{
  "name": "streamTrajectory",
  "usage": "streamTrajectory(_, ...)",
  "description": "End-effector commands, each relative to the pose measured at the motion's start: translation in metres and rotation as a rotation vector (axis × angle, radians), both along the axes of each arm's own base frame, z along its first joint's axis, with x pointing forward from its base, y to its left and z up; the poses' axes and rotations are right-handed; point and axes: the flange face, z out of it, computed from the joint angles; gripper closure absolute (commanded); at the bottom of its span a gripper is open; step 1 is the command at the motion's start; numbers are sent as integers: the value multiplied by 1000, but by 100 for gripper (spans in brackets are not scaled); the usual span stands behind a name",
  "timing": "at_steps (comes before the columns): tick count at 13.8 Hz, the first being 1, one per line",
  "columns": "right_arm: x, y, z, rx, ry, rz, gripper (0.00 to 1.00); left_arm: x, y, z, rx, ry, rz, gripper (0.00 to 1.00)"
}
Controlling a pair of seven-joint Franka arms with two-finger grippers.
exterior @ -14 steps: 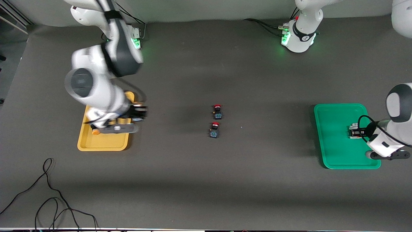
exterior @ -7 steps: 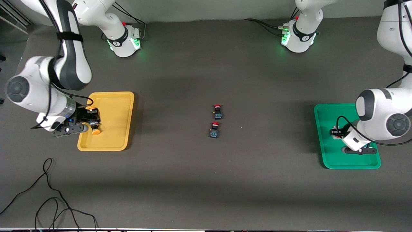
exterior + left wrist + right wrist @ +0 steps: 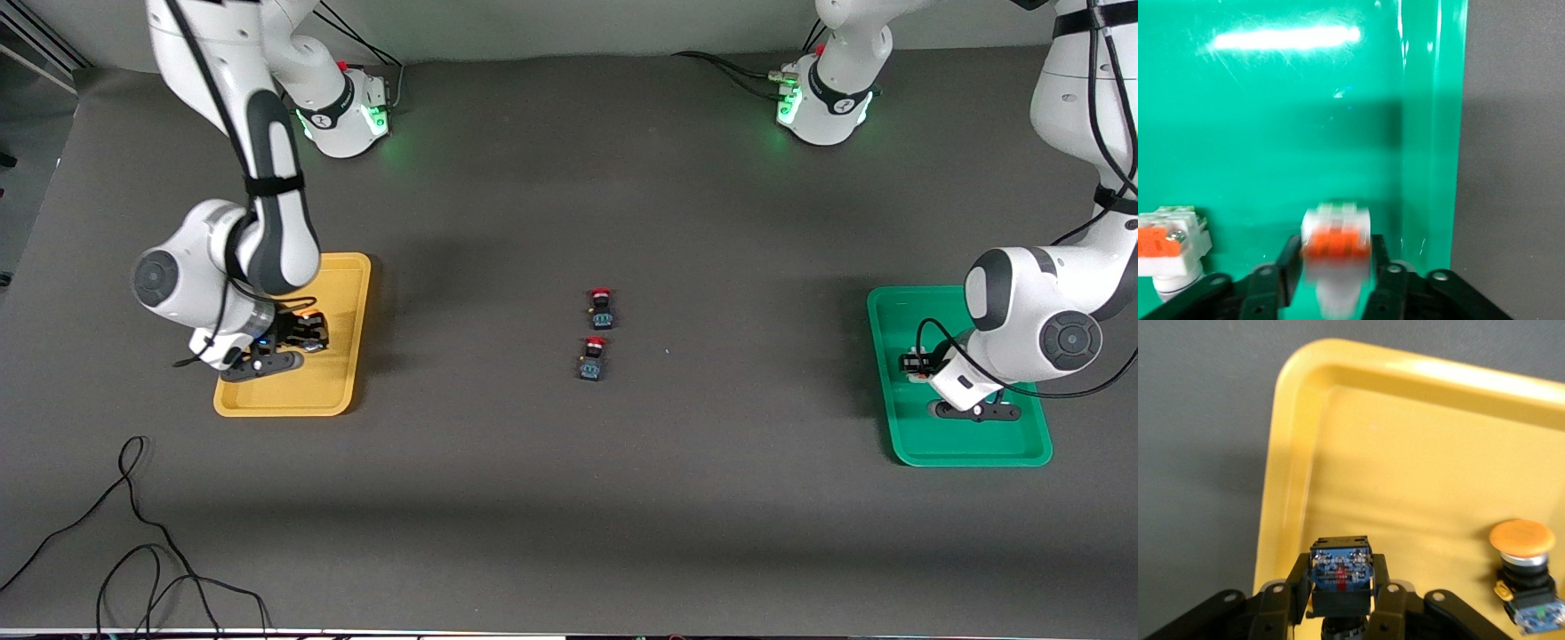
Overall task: Place green and yellow buttons in trays
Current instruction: 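Lower the button into the yellow tray while the left gripper lowers the block, then open both grippers and lift them away from the trays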
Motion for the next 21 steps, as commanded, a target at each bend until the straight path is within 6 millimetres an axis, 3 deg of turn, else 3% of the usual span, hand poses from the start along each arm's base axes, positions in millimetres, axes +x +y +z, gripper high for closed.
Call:
streamTrajectory(1, 10, 0, 0, -3, -24, 5, 66, -2, 2, 11, 12, -9, -21, 0)
streamTrajectory(2, 13, 2, 0, -7, -24, 3, 29, -2, 3, 17, 15, -9, -21, 0)
streamTrajectory(3, 14, 3, 1, -9, -23, 4, 8, -2, 3, 28, 22, 3, -20, 0)
streamTrajectory(4, 16, 4, 2, -7, -24, 3, 0, -2, 5, 47, 33, 15, -17, 0)
streamTrajectory(7, 25, 18, 19, 29, -26, -13, 0, 1, -3, 133, 66, 81, -9, 0)
streamTrajectory(10, 42, 34, 54, 45, 29, -24, 0, 5, -25, 228, 64, 177, -51, 0)
streamTrajectory(12, 53, 46, 92, 37, 53, -23, 0, 3, -32, 287, 35, 228, -37, 0)
streamTrajectory(14, 63, 54, 139, 23, 77, -6, 0, -6, -31, 333, 12, 249, -18, 0)
streamTrajectory(17, 74, 55, 212, -6, 98, 24, 0, -10, -31, 376, 12, 210, -1, 0)
streamTrajectory(21, 74, 51, 271, -49, 105, 41, 0, -17, -34, 385, -4, 212, -2, 0)
